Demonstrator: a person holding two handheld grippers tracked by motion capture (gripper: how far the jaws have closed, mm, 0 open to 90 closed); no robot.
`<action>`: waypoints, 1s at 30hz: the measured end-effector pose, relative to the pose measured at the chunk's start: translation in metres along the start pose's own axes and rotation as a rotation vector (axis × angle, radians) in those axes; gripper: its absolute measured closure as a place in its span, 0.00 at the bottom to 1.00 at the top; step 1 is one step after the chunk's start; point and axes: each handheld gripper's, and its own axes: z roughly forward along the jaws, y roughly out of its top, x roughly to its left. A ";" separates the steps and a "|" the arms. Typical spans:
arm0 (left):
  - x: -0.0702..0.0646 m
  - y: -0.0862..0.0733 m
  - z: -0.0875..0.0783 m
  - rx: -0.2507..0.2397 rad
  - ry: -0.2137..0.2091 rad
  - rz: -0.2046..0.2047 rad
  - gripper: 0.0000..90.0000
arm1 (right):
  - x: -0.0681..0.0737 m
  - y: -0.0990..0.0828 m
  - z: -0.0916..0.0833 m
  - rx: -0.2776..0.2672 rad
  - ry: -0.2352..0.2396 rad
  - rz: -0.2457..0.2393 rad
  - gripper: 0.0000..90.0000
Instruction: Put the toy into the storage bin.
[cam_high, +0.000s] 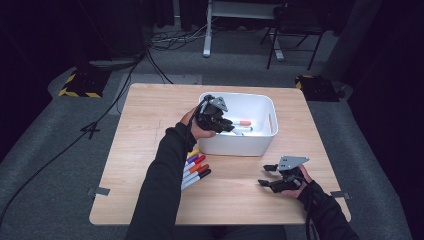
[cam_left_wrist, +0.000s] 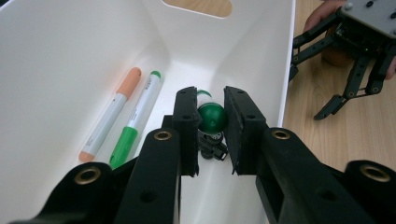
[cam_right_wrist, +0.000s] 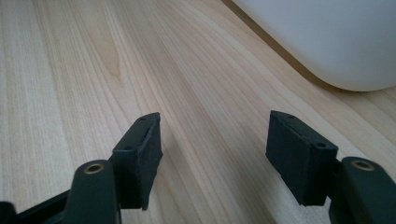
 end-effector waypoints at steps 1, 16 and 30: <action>0.000 0.000 0.000 0.005 -0.018 -0.002 0.84 | 0.000 0.000 0.000 0.000 0.000 0.000 0.40; -0.003 0.001 -0.006 0.034 -0.067 0.018 0.84 | 0.000 0.000 0.000 0.001 0.003 -0.002 0.40; -0.008 0.007 -0.002 0.027 -0.022 0.039 0.77 | 0.000 0.000 0.000 0.001 0.007 -0.003 0.40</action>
